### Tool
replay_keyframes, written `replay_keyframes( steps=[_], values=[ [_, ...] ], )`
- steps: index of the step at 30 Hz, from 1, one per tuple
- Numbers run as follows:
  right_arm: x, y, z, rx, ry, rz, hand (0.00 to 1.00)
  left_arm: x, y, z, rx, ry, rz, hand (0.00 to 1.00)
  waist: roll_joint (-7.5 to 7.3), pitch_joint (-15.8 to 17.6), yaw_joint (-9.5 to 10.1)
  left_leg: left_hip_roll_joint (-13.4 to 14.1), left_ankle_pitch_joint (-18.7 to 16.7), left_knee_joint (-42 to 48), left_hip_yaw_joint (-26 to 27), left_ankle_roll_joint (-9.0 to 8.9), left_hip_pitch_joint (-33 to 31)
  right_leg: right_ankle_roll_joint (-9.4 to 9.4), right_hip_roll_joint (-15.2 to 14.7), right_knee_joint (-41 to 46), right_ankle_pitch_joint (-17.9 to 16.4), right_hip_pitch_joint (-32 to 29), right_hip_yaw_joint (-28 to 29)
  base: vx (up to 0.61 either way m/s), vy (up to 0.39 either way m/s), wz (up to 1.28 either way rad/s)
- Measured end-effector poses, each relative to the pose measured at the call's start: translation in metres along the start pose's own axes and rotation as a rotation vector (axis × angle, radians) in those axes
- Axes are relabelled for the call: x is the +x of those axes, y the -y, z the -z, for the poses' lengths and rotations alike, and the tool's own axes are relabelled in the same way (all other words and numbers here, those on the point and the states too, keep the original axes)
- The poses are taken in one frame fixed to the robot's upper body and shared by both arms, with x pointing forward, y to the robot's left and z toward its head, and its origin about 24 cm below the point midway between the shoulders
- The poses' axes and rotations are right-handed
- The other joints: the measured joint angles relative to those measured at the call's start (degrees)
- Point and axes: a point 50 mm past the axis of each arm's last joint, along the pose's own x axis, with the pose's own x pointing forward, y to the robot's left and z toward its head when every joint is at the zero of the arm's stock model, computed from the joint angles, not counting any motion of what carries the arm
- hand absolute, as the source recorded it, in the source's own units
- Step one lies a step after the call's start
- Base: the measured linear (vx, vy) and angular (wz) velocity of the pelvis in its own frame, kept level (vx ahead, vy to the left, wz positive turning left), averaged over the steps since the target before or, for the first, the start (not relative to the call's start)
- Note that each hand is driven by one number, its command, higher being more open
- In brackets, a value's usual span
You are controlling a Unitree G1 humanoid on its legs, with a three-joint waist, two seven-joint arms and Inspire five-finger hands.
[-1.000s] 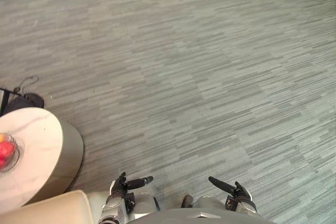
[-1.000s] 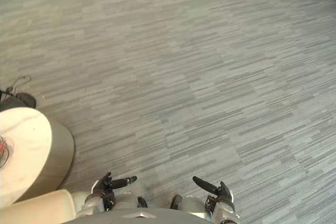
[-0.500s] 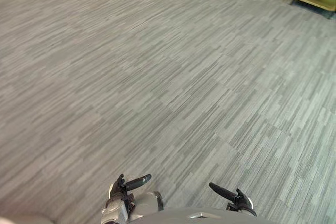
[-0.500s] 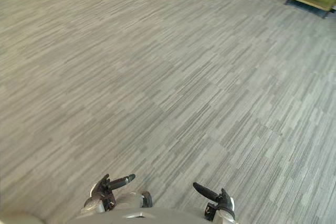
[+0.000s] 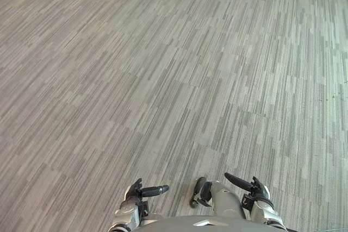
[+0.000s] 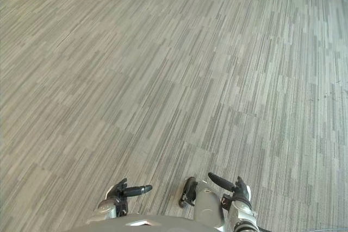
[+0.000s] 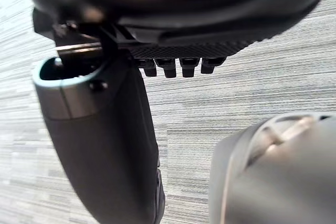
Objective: Pick up cushions and gather them together orderly.
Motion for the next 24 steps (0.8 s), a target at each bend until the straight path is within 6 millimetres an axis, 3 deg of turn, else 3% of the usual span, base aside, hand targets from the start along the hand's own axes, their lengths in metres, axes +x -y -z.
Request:
replay_keyframes(
  steps=[1, 3, 6, 7, 8, 9, 10, 11, 12, 13, 14, 15, 16, 17, 18, 19, 20, 21, 22, 23, 24],
  values=[
    [-0.001, -0.002, 0.0, 0.005, 0.003, -0.005, 1.0, 0.0, -0.001, -0.008, -0.009, 0.039, -0.005, 1.0, 0.09, 0.58, 0.27, 1.36, -1.86, 8.63, -1.26, -0.25, -4.31, -0.24, 0.83, -1.61, -0.31, 2.97, 0.49, 0.35, -0.218, -0.35],
    [-0.002, -0.006, 0.003, 0.012, -0.001, -0.011, 1.0, 0.0, -0.003, -0.017, -0.025, 0.082, -0.011, 1.0, -1.09, 1.39, 0.82, 0.4, -4.14, 12.74, -1.18, -0.33, -9.48, 0.04, 1.09, -4.68, -0.55, 7.12, 1.55, 0.26, -0.144, -0.26],
    [-0.003, -0.006, 0.008, 0.019, -0.021, -0.006, 1.0, 0.0, 0.002, -0.027, -0.048, 0.14, 0.005, 1.0, -1.38, 1.56, 1.96, -5.33, -7.35, -0.54, 0.25, -0.35, -16.63, 1.99, 1.38, -11.15, 0.07, 13.82, 3.66, 0.31, -0.082, -0.38],
    [-0.002, -0.008, 0.007, 0.017, -0.026, -0.01, 1.0, 0.0, 0.004, -0.028, -0.051, 0.142, 0.009, 1.0, -1.62, 1.7, 2.46, -8.66, -6.95, -12.37, 0.11, -0.71, -17.58, 2.84, 1.32, -13.54, 0.22, 16.02, 4.99, 0.44, 0.014, -0.5],
    [-0.002, -0.009, 0.006, 0.017, -0.025, -0.012, 1.0, 0.0, 0.004, -0.027, -0.053, 0.141, 0.009, 1.0, -1.68, 1.73, 2.54, -10.92, -5.49, -21.04, -0.59, -1.47, -17.78, 3.52, 1.38, -15.09, 0.25, 17.48, 5.62, 0.47, 0.031, -0.54],
    [-0.002, -0.009, 0.006, 0.017, -0.025, -0.012, 1.0, 0.0, 0.002, -0.026, -0.055, 0.133, 0.004, 1.0, -1.61, 1.71, 2.58, -13.35, -1.24, -32.1, -1.69, -1.33, -17.79, 4.65, 1.62, -17.15, 0.16, 19.37, 6.63, 0.36, 0.035, -0.44],
    [-0.002, -0.009, 0.007, 0.016, -0.026, -0.012, 1.0, 0.0, 0.0, -0.025, -0.057, 0.128, -0.001, 1.0, -1.72, 1.74, 2.98, -14.18, 2.78, -34.63, -2.78, -1.24, -17.87, 5.11, 1.69, -18.18, 0.14, 20.36, 7.62, 0.42, 0.034, -0.6],
    [-0.002, -0.01, 0.008, 0.014, -0.027, -0.013, 1.0, 0.0, -0.003, -0.023, -0.054, 0.122, -0.012, 1.0, -1.9, 1.66, 3.88, -15.02, 6.81, -35.95, -3.52, -0.33, -17.38, 5.75, 1.74, -19.29, 0.16, 21.26, 9.4, 0.56, 0.031, -0.68],
    [-0.003, -0.017, 0.005, 0.003, -0.021, -0.032, 1.0, 0.001, -0.009, -0.023, -0.042, 0.109, -0.028, 1.0, -3.26, 1.74, 3.99, -16.52, 10.34, -36.61, -4.23, 2.36, -16.66, 6.95, 0.01, -20.24, 0.66, 21.79, 12.02, 0.58, 0.019, -0.51],
    [-0.003, -0.019, 0.006, 0.001, -0.029, -0.037, 1.0, 0.002, -0.015, -0.024, -0.033, 0.107, -0.043, 1.0, -4.12, 2.04, 3.45, -16.25, 8.7, -34.27, -3.95, 3.63, -16.92, 8.96, -0.46, -19.95, 1.99, 21.79, 13.82, 0.68, 0.036, -0.41],
    [-0.004, -0.027, 0.006, 0.008, -0.034, -0.057, 1.0, 0.002, -0.024, -0.025, -0.097, 0.105, -0.069, 1.0, -4.41, 2.55, 4.28, -14.04, 4.11, -20.68, -2.98, 8.02, -21.53, 10.97, 0.17, -17.17, 4.6, 22.33, 18.46, 0.53, 0.069, -0.19],
    [-0.005, -0.028, 0.01, 0.01, -0.044, -0.058, 1.0, 0.002, -0.028, -0.026, -0.103, 0.11, -0.082, 1.0, -4.96, 2.09, 4.5, -14.26, 1.55, -17.18, -2.75, 5.85, -23.06, 10.98, -0.02, -15.07, 4.6, 22.07, 19.7, 0.58, 0.131, -0.19],
    [-0.006, -0.018, 0.02, -0.002, -0.068, -0.037, 1.0, 0.001, -0.028, -0.022, -0.084, 0.102, -0.083, 1.0, -4.79, 0.76, 4.18, -15.54, 2.46, -20.39, -2.2, 8.06, -21.22, 12.13, -0.87, -5.43, 3.88, 20.16, 19.94, 0.33, 0.146, -0.09],
    [-0.006, -0.015, 0.022, -0.007, -0.073, -0.029, 1.0, 0.0, -0.028, -0.017, -0.08, 0.09, -0.081, 1.0, -4.03, 0.17, 4.43, -15.35, 0.65, -20.88, -1.8, 8.74, -20.35, 12.16, -0.76, -1.24, 3.87, 18.92, 20.2, 0.43, 0.172, -0.26],
    [-0.006, -0.014, 0.026, -0.015, -0.086, -0.03, 1.0, -0.002, -0.03, -0.006, -0.076, 0.061, -0.086, 1.0, -5.13, -0.86, 4.55, -15.57, -4.7, -21.76, -0.89, 4.89, -16.58, 13.3, -2.72, 11.5, 4.47, 14.76, 20.83, 0.46, 0.113, -0.33],
    [-0.006, -0.018, 0.023, -0.023, -0.081, -0.042, 1.0, -0.001, -0.035, -0.009, -0.047, 0.059, -0.093, 1.0, -6.71, -0.81, 4.01, -17.34, -7.37, -22.15, -0.17, 5.67, -13.79, 16.1, -7.29, 25.55, 8.15, 8.93, 20.56, 0.58, 0.054, -0.31],
    [-0.005, -0.016, 0.02, -0.028, -0.075, -0.041, 1.0, -0.001, -0.034, -0.006, -0.036, 0.036, -0.095, 1.0, -6.48, -0.52, 3.34, -17.45, -9.2, -22.32, -0.17, 5.55, -10.86, 13.28, -9.86, 33.11, 6.48, 5.37, 18.08, 0.62, -0.025, -0.23],
    [-0.003, -0.013, 0.011, -0.028, -0.044, -0.037, 1.0, -0.002, -0.031, 0.003, -0.027, 0.001, -0.091, 1.0, -4.82, -0.05, 2.29, -16.78, -10.98, -25.1, -0.21, 4.91, -4.58, 8.17, -12.91, 37.28, 3.22, 1.17, 12.96, 0.66, -0.054, -0.19],
    [-0.003, -0.012, 0.01, -0.029, -0.038, -0.036, 1.0, -0.002, -0.031, 0.004, -0.024, 0.0, -0.09, 1.0, -4.64, 0.06, 2.21, -16.68, -10.9, -25.58, -0.17, 4.73, -3.64, 7.66, -13.01, 37.21, 2.84, 0.71, 12.31, 0.58, -0.071, -0.14],
    [0.0, -0.011, -0.002, -0.045, 0.006, -0.035, 1.0, -0.002, -0.028, 0.006, -0.001, -0.012, -0.077, 1.0, -2.81, 1.07, 1.72, -14.85, -10.67, -29.24, 0.12, 4.28, 1.94, 5.47, -12.54, 33.55, 0.23, -2.49, 8.57, 0.47, -0.095, -0.08],
    [0.0, -0.009, -0.005, -0.049, 0.016, -0.033, 1.0, -0.002, -0.026, 0.007, -0.001, -0.013, -0.071, 1.0, -1.81, 1.24, 1.67, -13.72, -10.59, -30.55, 0.34, 4.13, 3.87, 4.91, -11.76, 30.57, -0.34, -4.27, 6.91, 0.49, -0.153, -0.1]
  ],
)
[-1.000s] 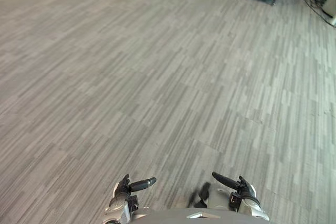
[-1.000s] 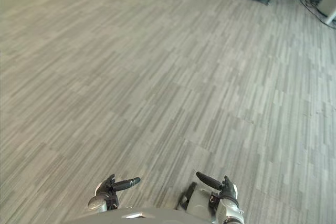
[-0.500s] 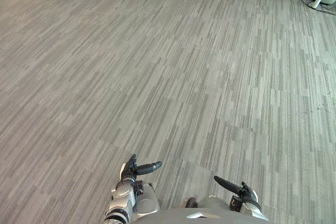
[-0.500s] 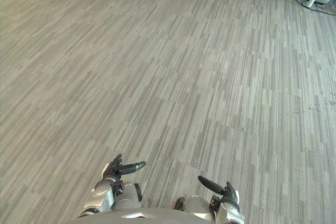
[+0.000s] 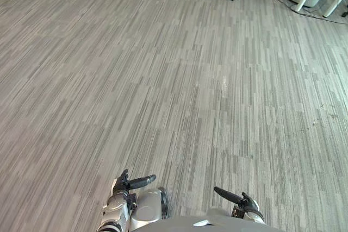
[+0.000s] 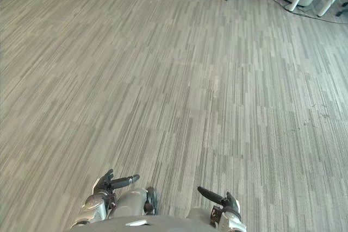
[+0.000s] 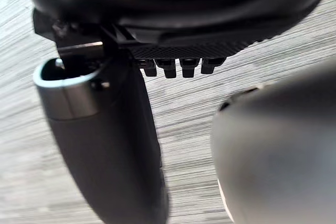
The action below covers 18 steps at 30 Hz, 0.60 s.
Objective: Pick up cushions and gather them together orderly.
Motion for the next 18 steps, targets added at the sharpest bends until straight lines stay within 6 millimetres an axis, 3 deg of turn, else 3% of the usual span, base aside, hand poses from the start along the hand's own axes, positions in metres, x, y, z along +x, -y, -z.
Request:
replay_keyframes(
  steps=[1, 2, 3, 4, 6, 8, 9, 10, 11, 12, 14, 15, 16, 17, 18],
  values=[
    [0.001, 0.0, -0.006, 0.002, 0.024, -0.002, 1.0, 0.0, 0.002, 0.0, -0.003, 0.002, 0.005, 1.0, 0.96, -0.08, 0.05, 2.08, 0.09, -1.87, 0.18, -0.16, 3.06, 0.06, 1.67, -7.94, -0.34, -4.18, -2.56, 0.5, -0.176, -0.04],
    [0.001, -0.001, -0.011, 0.001, 0.043, -0.008, 1.0, 0.0, 0.001, 0.001, -0.002, -0.001, 0.003, 1.0, 0.93, -0.14, 0.03, 3.05, 0.09, -2.65, 0.14, -0.18, 4.56, 1.07, 3.04, -14.94, 0.7, -6.81, -2.49, 0.64, -0.269, 0.09],
    [0.001, -0.003, -0.012, -0.005, 0.05, -0.014, 1.0, -0.001, -0.001, 0.004, 0.001, -0.007, -0.002, 1.0, 0.44, -0.3, -0.08, 3.56, 0.0, -3.36, 0.04, -0.76, 6.0, 2.51, 4.41, -23.27, 3.94, -8.22, -1.48, 0.81, -0.395, 0.32],
    [0.002, 0.001, -0.014, -0.018, 0.049, -0.008, 1.0, -0.002, 0.003, 0.01, -0.003, -0.033, 0.005, 1.0, 1.61, -0.49, -0.79, 6.2, -0.34, -4.33, -1.22, -3.21, 8.7, -2.26, 7.95, -27.9, 11.36, -6.5, -1.18, 0.82, -0.402, 0.15],
    [0.003, 0.003, -0.021, -0.028, 0.072, -0.003, 1.0, -0.001, 0.013, 0.005, 0.019, -0.017, 0.04, 1.0, 1.39, -0.31, 0.3, 4.69, -0.84, -5.69, -4.16, -4.4, 8.25, -3.57, 8.71, -26.92, 10.11, -6.3, 1.94, 0.56, -0.266, 0.03],
    [0.004, 0.014, -0.008, -0.025, 0.008, 0.028, 1.0, -0.002, 0.019, 0.006, 0.048, -0.016, 0.067, 1.0, 1.44, -0.33, -0.74, 2.92, 2.12, -5.21, -7.62, -4.28, 8.22, -4.46, 8.7, -26.6, 9.54, -1.0, 2.94, 0.41, -0.207, 0.56],
    [0.001, 0.022, 0.008, -0.03, -0.033, 0.047, 1.0, -0.003, 0.022, 0.007, 0.049, -0.007, 0.073, 1.0, 1.87, -0.75, -1.05, 3.15, 7.76, 1.45, -9.01, -3.79, 5.45, -4.88, 9.22, -26.88, 9.2, 2.25, 1.47, 0.3, -0.194, 0.8],
    [-0.001, 0.027, 0.013, -0.01, -0.043, 0.061, 1.0, -0.004, 0.023, 0.007, 0.048, -0.001, 0.073, 1.0, 2.35, -1.13, -1.15, 3.95, 8.92, 6.56, -8.26, -3.36, 3.38, -4.97, 9.89, -27.52, 8.64, 3.68, 0.96, 0.38, -0.249, 0.76],
    [-0.004, 0.03, 0.025, -0.008, -0.065, 0.068, 1.0, -0.004, 0.019, 0.005, 0.026, 0.011, 0.062, 1.0, 1.91, -2.7, -0.92, 6.28, 11.55, 19.32, -7.97, -3.83, -2.34, -2.85, 10.79, -32.41, 5.73, 8.36, 0.99, 0.34, -0.221, 0.42],
    [-0.005, 0.029, 0.025, -0.006, -0.064, 0.068, 1.0, -0.003, 0.017, 0.003, -0.002, 0.015, 0.047, 1.0, 1.75, -2.6, -0.7, 9.06, 11.73, 29.94, -7.14, -3.94, -7.68, -2.2, 12.48, -37.3, 3.77, 12.06, 1.39, 0.3, -0.192, 0.28],
    [-0.004, 0.029, 0.021, 0.001, -0.051, 0.067, 1.0, -0.003, 0.019, 0.001, -0.011, 0.019, 0.049, 1.0, 2.82, -1.94, -0.72, 11.33, 8.7, 36.87, -6.85, -4.45, -11.72, -2.19, 14.32, -40.64, 3.8, 14.85, 1.39, 0.4, -0.157, 0.02],
    [-0.004, 0.024, 0.021, 0.008, -0.056, 0.063, 1.0, -0.002, 0.015, -0.005, -0.01, 0.045, 0.04, 1.0, 1.73, -1.01, -0.26, 11.09, 3.41, 38.31, -4.93, -4.87, -14.86, -2.17, 14.2, -44.08, 3.8, 19.73, 1.78, 0.43, -0.114, -0.01],
    [-0.004, 0.023, 0.023, 0.009, -0.061, 0.063, 1.0, -0.002, 0.014, -0.007, -0.012, 0.05, 0.037, 1.0, 1.26, -0.72, -0.16, 10.54, 2.23, 37.24, -4.19, -4.99, -15.28, -2.14, 13.87, -44.91, 3.82, 21.07, 1.92, 0.35, -0.046, -0.05],
    [-0.004, 0.021, 0.024, 0.012, -0.066, 0.06, 1.0, -0.001, 0.013, -0.01, -0.011, 0.062, 0.037, 1.0, 0.43, -0.44, 0.25, 8.56, 0.18, 31.52, -2.57, -4.81, -16.57, -2.07, 12.86, -46.16, 3.86, 23.35, 2.21, 0.33, 0.015, -0.16],
    [-0.005, 0.018, 0.024, 0.019, -0.065, 0.057, 1.0, -0.001, 0.013, -0.013, -0.012, 0.077, 0.038, 1.0, 0.04, -0.5, 0.61, 5.81, 0.31, 22.23, -2.32, -4.94, -18.11, -1.97, 11.7, -46.93, 3.86, 24.51, 2.43, 0.41, 0.072, -0.27]
  ],
)
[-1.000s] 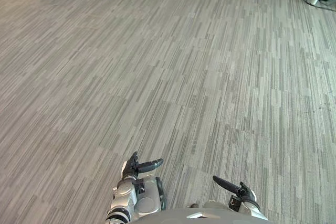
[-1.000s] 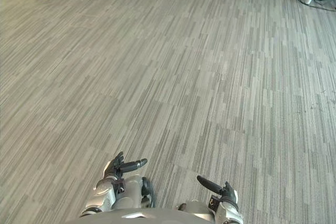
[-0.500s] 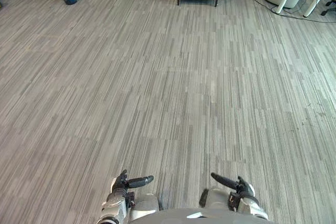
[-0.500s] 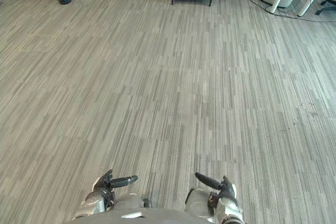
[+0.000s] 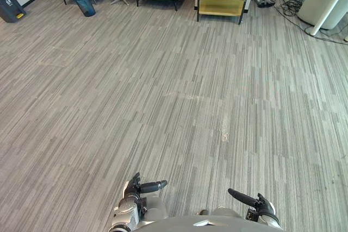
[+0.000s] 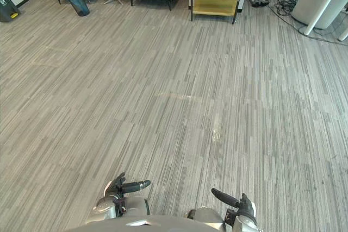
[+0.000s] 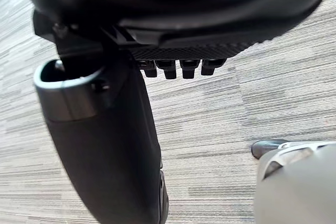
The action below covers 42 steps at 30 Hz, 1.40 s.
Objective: Pick up cushions and gather them together orderly.
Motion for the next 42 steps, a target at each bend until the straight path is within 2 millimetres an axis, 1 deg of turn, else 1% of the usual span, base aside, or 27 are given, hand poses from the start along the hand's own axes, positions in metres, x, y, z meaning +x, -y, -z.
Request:
replay_keyframes(
  steps=[1, 2, 3, 4, 5, 7, 9, 10, 11, 13, 14, 15, 17, 18, 20, 21, 22, 23, 27, 30, 31, 33, 35, 38, 40, 41, 42],
  values=[
    [0.0, -0.003, -0.002, 0.015, 0.004, -0.004, 1.0, 0.0, 0.0, -0.001, -0.001, 0.005, 0.001, 1.0, -0.12, 0.08, 0.08, -2.71, 2.25, -10.69, -0.4, 0.29, -1.4, 0.74, -1.02, -0.63, -0.11, 0.92, 0.19, 0.36, 0.103, -0.25],
    [0.0, -0.004, -0.002, 0.019, 0.005, -0.007, 1.0, 0.0, 0.001, -0.002, -0.001, 0.006, 0.002, 1.0, -0.19, 0.12, 0.1, -3.49, 3.84, -14.36, -0.47, 0.35, -1.67, 1.07, -1.38, -0.83, -0.28, 1.33, 0.22, 0.4, 0.133, -0.21],
    [-0.001, -0.002, 0.003, 0.017, -0.006, -0.002, 1.0, 0.0, 0.002, -0.001, -0.003, 0.003, 0.003, 1.0, 0.29, 0.19, 0.21, -5.9, 13.35, -27.25, -1.11, 0.62, -1.87, 3.09, -1.48, -2.31, -0.97, 3.97, 0.74, 0.34, 0.123, -0.24],
    [-0.001, -0.004, 0.004, 0.024, -0.012, -0.005, 1.0, -0.001, 0.001, 0.001, -0.006, -0.001, 0.0, 1.0, 0.39, 0.07, 0.77, -5.91, 18.27, -28.09, -2.07, 1.07, -1.2, 4.0, -1.31, -2.77, -1.42, 5.04, 1.37, 0.45, 0.15, -0.33],
    [-0.003, -0.012, 0.008, 0.031, -0.027, -0.024, 1.0, 0.001, -0.001, -0.002, -0.003, 0.008, -0.004, 1.0, -0.65, -0.12, 1.12, -7.23, 21.01, -28.49, -1.92, 3.28, -0.31, 5.03, -2.42, -3.47, -1.6, 6.25, 2.36, 0.45, 0.136, -0.19],
    [-0.004, -0.023, 0.009, 0.033, -0.031, -0.054, 1.0, 0.002, -0.006, -0.006, 0.031, 0.016, -0.002, 1.0, -2.94, -0.4, 0.68, -8.94, 19.61, -27.92, -1.85, 4.57, -0.56, 7.41, -4.55, -2.61, 0.01, 5.64, 3.15, 0.46, 0.126, 0.09],
    [-0.006, -0.025, 0.013, 0.034, -0.046, -0.058, 1.0, 0.003, -0.009, -0.006, 0.033, 0.014, -0.006, 1.0, -3.72, -0.58, 0.73, -9.35, 14.78, -22.19, -1.64, 5.23, -0.69, 8.7, -6.05, 2.38, 0.94, 5.31, 6.71, 0.43, 0.135, 0.06],
    [-0.005, -0.023, 0.014, 0.029, -0.049, -0.054, 1.0, 0.002, -0.011, -0.004, 0.035, 0.005, -0.012, 1.0, -3.76, -1.17, 0.82, -9.32, 11.83, -19.77, -1.02, 5.53, 0.05, 9.03, -6.71, 8.6, 1.15, 3.51, 8.95, 0.39, 0.144, -0.24],
    [-0.005, -0.023, 0.013, 0.027, -0.045, -0.056, 1.0, 0.002, -0.012, -0.002, 0.039, -0.005, -0.013, 1.0, -3.77, -1.54, 0.9, -9.41, 9.63, -19.38, -0.16, 5.69, 2.09, 11.14, -8.37, 19.5, 2.63, -0.86, 10.52, 0.4, 0.147, -0.31],
    [-0.004, -0.023, 0.007, 0.025, -0.031, -0.066, 1.0, 0.002, -0.013, 0.003, 0.055, -0.031, -0.013, 1.0, -3.77, -1.43, 0.14, -9.81, 7.69, -21.79, 0.28, 6.02, 6.83, 13.41, -11.84, 37.69, 7.95, -8.26, 9.98, 0.39, 0.105, -0.24],
    [-0.003, -0.022, 0.004, 0.023, -0.021, -0.07, 1.0, 0.002, -0.013, 0.007, 0.072, -0.053, -0.008, 1.0, -3.74, -1.43, -0.09, -9.95, 6.93, -23.45, 0.4, 5.92, 10.6, 10.88, -13.87, 44.89, 4.12, -11.63, 7.95, 0.39, 0.06, -0.14],
    [-0.003, -0.022, 0.003, 0.021, -0.018, -0.069, 1.0, 0.001, -0.013, 0.009, 0.086, -0.06, -0.006, 1.0, -3.54, -1.38, -0.15, -9.92, 6.8, -24.79, 0.58, 5.8, 12.67, 9.8, -14.4, 46.25, 2.35, -12.82, 6.63, 0.31, 0.023, -0.11],
    [-0.003, -0.023, 0.0, -0.005, 0.0, -0.079, 1.0, 0.0, -0.016, 0.011, 0.101, -0.068, -0.009, 1.0, -3.15, -1.35, -0.32, -9.25, 6.82, -28.32, 0.88, 5.66, 17.88, 7.11, -14.37, 43.89, -1.44, -16.42, 2.44, 0.32, -0.046, -0.08],
    [-0.003, -0.024, -0.001, -0.013, 0.008, -0.084, 1.0, 0.0, -0.017, 0.012, 0.101, -0.07, -0.012, 1.0, -3.04, -1.38, -0.3, -8.62, 6.93, -29.3, 0.89, 5.47, 19.08, 6.74, -13.37, 40.43, -2.53, -18.27, 1.35, 0.4, -0.15, 0.0],
    [-0.002, -0.026, -0.009, -0.019, 0.031, -0.091, 1.0, -0.001, -0.017, 0.014, 0.096, -0.077, -0.013, 1.0, -2.58, -1.32, -0.45, -6.73, 6.9, -30.5, 0.67, 5.1, 20.65, 6.81, -9.85, 27.45, -2.22, -22.52, 0.82, 0.41, -0.284, 0.2],
    [-0.002, -0.027, -0.01, -0.019, 0.036, -0.093, 1.0, -0.001, -0.017, 0.015, 0.098, -0.079, -0.015, 1.0, -2.89, -1.27, -0.9, -6.1, 6.41, -31.22, -0.24, 2.68, 21.33, 6.05, -6.9, 15.34, 6.81, -23.65, 2.79, 0.33, -0.268, 0.37],
    [-0.001, -0.024, -0.012, -0.021, 0.04, -0.085, 1.0, -0.001, -0.016, 0.016, 0.092, -0.085, -0.013, 1.0, -2.46, -1.24, -1.2, -5.56, 6.06, -31.41, -0.97, 1.81, 21.76, 4.68, -5.85, 14.58, 6.64, -22.59, 2.38, 0.25, -0.222, 0.18],
    [0.001, -0.019, -0.014, -0.033, 0.046, -0.073, 1.0, -0.001, -0.009, 0.017, 0.08, -0.09, 0.002, 1.0, -0.41, -1.75, -0.31, -3.83, 6.16, -32.2, -1.3, 1.65, 21.63, 4.01, -3.77, 13.81, 6.84, -22.34, 2.74, 0.35, -0.337, -0.08],
    [0.003, -0.002, -0.012, -0.003, 0.024, -0.023, 1.0, -0.003, 0.006, 0.025, 0.057, -0.114, 0.037, 1.0, 1.85, -2.25, -1.07, -2.04, 7.11, -32.27, -2.29, 0.33, 22.93, 2.51, -2.01, 14.65, 3.07, -21.0, 2.01, 0.25, -0.279, 0.0],
    [0.001, 0.001, -0.003, 0.013, 0.004, -0.011, 1.0, -0.003, 0.002, 0.023, 0.044, -0.108, 0.024, 1.0, 0.97, -1.63, -1.65, 0.06, 6.8, -19.61, -3.95, -0.56, 18.77, 2.36, -1.57, 10.99, 1.87, -15.79, -0.26, 0.17, -0.196, 0.47],
    [-0.001, 0.008, 0.004, 0.007, 0.003, 0.003, 1.0, -0.002, -0.002, 0.018, 0.004, -0.086, 0.0, 1.0, 0.64, -1.42, -1.51, 3.3, 6.84, -4.09, -4.37, -0.87, 12.0, 2.24, -0.55, 8.44, 1.53, -12.21, -2.02, 0.15, -0.137, 0.42],
    [-0.002, 0.011, 0.007, 0.008, 0.003, 0.016, 1.0, -0.002, -0.001, 0.013, -0.024, -0.055, -0.007, 1.0, 1.12, -1.3, -1.07, 5.94, 4.7, 6.05, -2.75, -0.67, 6.63, 2.06, 0.35, 6.9, 0.68, -8.48, -2.8, 0.21, -0.095, 0.27],
    [-0.003, 0.012, 0.01, 0.01, -0.006, 0.019, 1.0, -0.002, -0.001, 0.012, -0.021, -0.047, -0.004, 1.0, 1.02, -1.32, -0.75, 5.22, 2.94, 2.39, -0.22, -0.33, 4.56, 2.67, 0.15, 4.72, 0.8, -6.08, -2.87, 0.15, 0.018, -0.04],
    [-0.003, 0.009, 0.012, 0.032, -0.017, 0.015, 1.0, -0.001, -0.002, 0.008, -0.008, -0.038, -0.002, 1.0, -0.05, -1.02, -0.38, -1.32, 4.44, -17.28, -0.79, -0.2, 3.56, 4.43, -2.38, 3.03, 0.65, -4.03, -2.32, 0.27, 0.14, -0.09],
    [-0.004, 0.01, 0.016, 0.056, -0.028, 0.025, 1.0, -0.001, -0.001, 0.009, -0.01, -0.039, -0.003, 1.0, -0.28, -1.0, -0.1, -4.97, 12.53, -27.45, -3.6, -0.35, 4.02, 6.34, -3.62, 2.27, 0.3, -2.75, -1.73, 0.32, 0.183, -0.16],
    [-0.004, 0.011, 0.018, 0.063, -0.039, 0.03, 1.0, -0.001, -0.003, 0.01, -0.008, -0.044, -0.008, 1.0, -0.59, -1.45, 0.32, -6.75, 18.08, -30.32, -4.28, 1.41, 6.24, 7.79, -4.28, 1.35, -0.1, -1.63, -0.51, 0.28, 0.13, -0.12],
    [-0.005, 0.007, 0.019, 0.066, -0.043, 0.023, 1.0, -0.001, -0.005, 0.01, -0.003, -0.042, -0.013, 1.0, -1.54, -1.71, 0.01, -7.57, 18.21, -30.95, -4.2, 1.76, 6.57, 8.27, -5.08, 0.97, 0.22, -1.48, -0.41, 0.34, 0.143, -0.06]
  ],
)
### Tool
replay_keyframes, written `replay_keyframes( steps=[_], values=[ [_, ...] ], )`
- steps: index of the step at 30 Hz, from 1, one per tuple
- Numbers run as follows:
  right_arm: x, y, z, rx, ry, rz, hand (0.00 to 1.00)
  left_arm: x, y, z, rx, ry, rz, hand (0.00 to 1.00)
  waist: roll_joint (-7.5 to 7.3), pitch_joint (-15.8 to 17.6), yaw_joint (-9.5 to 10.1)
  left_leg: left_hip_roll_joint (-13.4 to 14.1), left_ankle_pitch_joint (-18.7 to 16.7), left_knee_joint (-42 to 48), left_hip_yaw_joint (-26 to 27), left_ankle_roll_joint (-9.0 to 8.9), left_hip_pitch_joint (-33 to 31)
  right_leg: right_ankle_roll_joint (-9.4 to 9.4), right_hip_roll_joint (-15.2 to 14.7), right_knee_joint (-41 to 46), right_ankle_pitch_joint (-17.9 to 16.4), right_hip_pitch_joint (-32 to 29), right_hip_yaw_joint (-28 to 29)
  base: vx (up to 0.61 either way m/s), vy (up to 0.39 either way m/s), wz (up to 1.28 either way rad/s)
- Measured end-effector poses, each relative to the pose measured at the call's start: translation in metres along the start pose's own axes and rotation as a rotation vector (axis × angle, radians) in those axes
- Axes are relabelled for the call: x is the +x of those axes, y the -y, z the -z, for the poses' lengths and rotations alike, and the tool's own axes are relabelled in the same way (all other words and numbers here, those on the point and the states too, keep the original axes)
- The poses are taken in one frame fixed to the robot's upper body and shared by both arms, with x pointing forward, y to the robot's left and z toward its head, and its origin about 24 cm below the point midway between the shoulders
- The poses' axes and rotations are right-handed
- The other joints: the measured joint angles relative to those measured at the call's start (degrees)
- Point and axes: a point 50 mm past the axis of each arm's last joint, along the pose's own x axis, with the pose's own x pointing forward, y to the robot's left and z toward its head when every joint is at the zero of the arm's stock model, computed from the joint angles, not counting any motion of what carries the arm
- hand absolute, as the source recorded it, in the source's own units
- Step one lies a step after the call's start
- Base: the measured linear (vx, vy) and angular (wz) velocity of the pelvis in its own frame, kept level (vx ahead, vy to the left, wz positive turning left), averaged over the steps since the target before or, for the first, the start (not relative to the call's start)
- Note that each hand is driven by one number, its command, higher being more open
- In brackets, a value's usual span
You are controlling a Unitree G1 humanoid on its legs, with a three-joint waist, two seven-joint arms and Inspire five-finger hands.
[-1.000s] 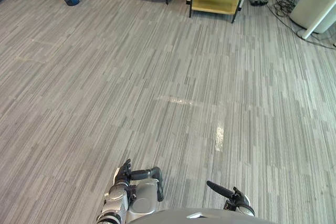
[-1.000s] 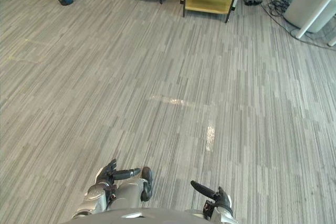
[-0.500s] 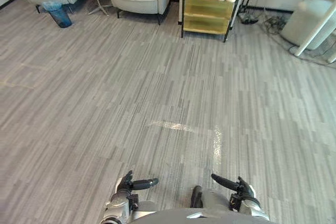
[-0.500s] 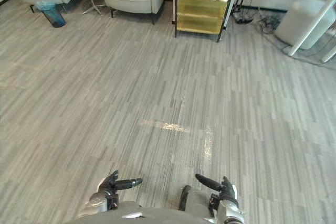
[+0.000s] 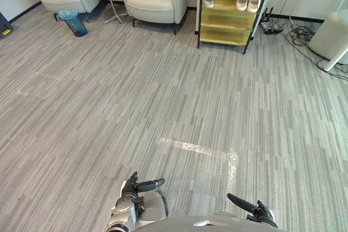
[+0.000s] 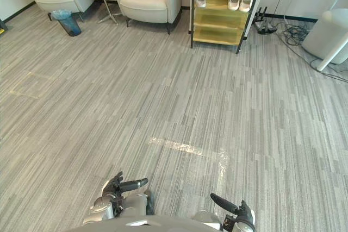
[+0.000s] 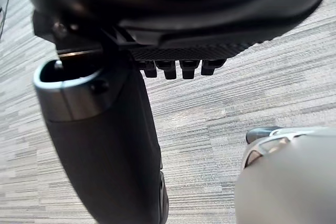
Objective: Pick up cushions and gather them together orderly.
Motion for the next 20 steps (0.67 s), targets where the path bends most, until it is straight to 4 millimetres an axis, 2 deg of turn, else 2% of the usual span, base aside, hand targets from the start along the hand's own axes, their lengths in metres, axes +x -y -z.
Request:
replay_keyframes(
  steps=[1, 2, 4, 5, 6, 7, 9, 11, 13, 15, 16, 18, 20],
  values=[
    [-0.001, -0.006, 0.003, 0.011, -0.007, -0.012, 1.0, 0.001, -0.003, -0.002, 0.007, 0.006, -0.005, 1.0, -1.28, -0.31, 0.0, -0.96, -0.93, -0.02, 0.26, 0.78, -0.07, 0.55, -0.91, -0.39, 0.36, 0.03, 0.78, 0.32, 0.158, -0.01],
    [-0.002, -0.013, 0.004, 0.018, -0.012, -0.03, 1.0, 0.001, -0.009, -0.002, 0.014, 0.003, -0.015, 1.0, -2.78, -0.56, 0.18, -1.83, -3.44, 1.98, 1.17, 1.69, 0.03, 0.66, -2.54, 0.6, 0.41, 0.17, 2.18, 0.31, 0.158, -0.11],
    [-0.002, -0.014, 0.002, 0.017, -0.005, -0.036, 1.0, 0.001, -0.009, 0.0, 0.013, -0.008, -0.016, 1.0, -2.68, -0.69, 0.27, -2.19, -6.0, 3.01, 2.55, 2.35, 2.17, 0.76, -4.12, 6.76, 0.41, -1.24, 4.37, 0.29, 0.202, -0.33],
    [-0.002, -0.015, 0.0, 0.013, 0.002, -0.042, 1.0, 0.0, -0.008, 0.003, 0.016, -0.019, -0.014, 1.0, -2.27, -0.91, 0.47, -2.36, -7.01, 2.59, 3.56, 2.63, 3.98, 0.8, -5.01, 13.01, 0.44, -3.44, 5.95, 0.29, 0.239, -0.53],
    [-0.002, -0.017, -0.003, 0.009, 0.012, -0.053, 1.0, 0.0, -0.007, 0.006, 0.035, -0.035, -0.006, 1.0, -2.17, -1.1, 0.33, -3.16, -7.82, 1.36, 4.46, 3.26, 6.8, 2.35, -7.19, 23.06, 1.49, -7.19, 7.59, 0.23, 0.185, -0.42],
    [-0.001, -0.018, -0.004, 0.01, 0.014, -0.059, 1.0, 0.0, -0.007, 0.007, 0.055, -0.038, 0.0, 1.0, -2.09, -1.12, 0.0, -3.6, -8.19, 0.58, 4.7, 3.62, 8.34, 2.61, -8.58, 28.2, 2.0, -9.08, 7.7, 0.26, 0.173, -0.23],
    [-0.001, -0.019, -0.005, 0.007, 0.017, -0.064, 1.0, 0.0, -0.006, 0.01, 0.083, -0.048, 0.01, 1.0, -1.78, -1.55, -0.24, -3.88, -8.85, -1.31, 4.33, 4.02, 11.52, 1.14, -9.65, 34.3, 0.0, -12.68, 6.29, 0.23, 0.07, 0.06],
    [-0.001, -0.02, -0.008, 0.004, 0.025, -0.067, 1.0, -0.001, -0.005, 0.011, 0.087, -0.056, 0.014, 1.0, -1.45, -1.68, -0.37, -3.42, -8.81, -2.55, 3.66, 3.93, 13.11, 0.41, -8.56, 33.05, -1.96, -15.02, 5.37, 0.18, -0.032, 0.21],
    [0.0, -0.021, -0.01, 0.001, 0.032, -0.069, 1.0, -0.001, -0.005, 0.014, 0.087, -0.063, 0.013, 1.0, -0.72, -1.94, -0.62, -1.9, -8.65, -2.75, 2.35, 3.61, 13.77, 0.26, -5.31, 24.14, -2.26, -16.92, 6.15, 0.16, -0.143, 0.3],
    [-0.001, -0.021, -0.009, -0.003, 0.026, -0.07, 1.0, -0.002, -0.007, 0.014, 0.087, -0.064, 0.01, 1.0, -1.36, -2.23, -0.66, -1.96, -8.82, -2.66, 1.82, 2.38, 13.97, 0.39, -3.64, 15.52, 0.89, -16.76, 7.71, 0.14, -0.214, 0.26],
    [0.001, -0.013, -0.007, -0.011, 0.013, -0.05, 1.0, -0.002, 0.0, 0.019, 0.079, -0.08, 0.024, 1.0, 0.14, -3.04, -0.77, -0.52, -9.25, -3.23, 0.26, 0.81, 14.32, -0.55, -1.29, 12.39, 2.84, -15.52, 7.9, 0.15, -0.221, 0.12],
    [0.002, -0.01, -0.01, -0.018, 0.021, -0.044, 1.0, -0.003, 0.004, 0.02, 0.072, -0.085, 0.033, 1.0, 1.05, -2.99, -0.75, 0.21, -9.24, -3.39, 0.39, 0.26, 14.45, -0.82, -0.54, 11.92, 2.87, -15.33, 7.9, 0.11, -0.215, -0.04],
    [0.003, -0.005, -0.012, -0.02, 0.023, -0.027, 1.0, -0.004, 0.007, 0.023, 0.061, -0.092, 0.04, 1.0, 2.09, -3.06, -0.85, 1.83, -9.05, -5.01, 0.32, -0.08, 15.42, -1.77, 1.75, 9.78, 3.3, -14.41, 8.18, 0.05, -0.19, -0.22]
  ],
)
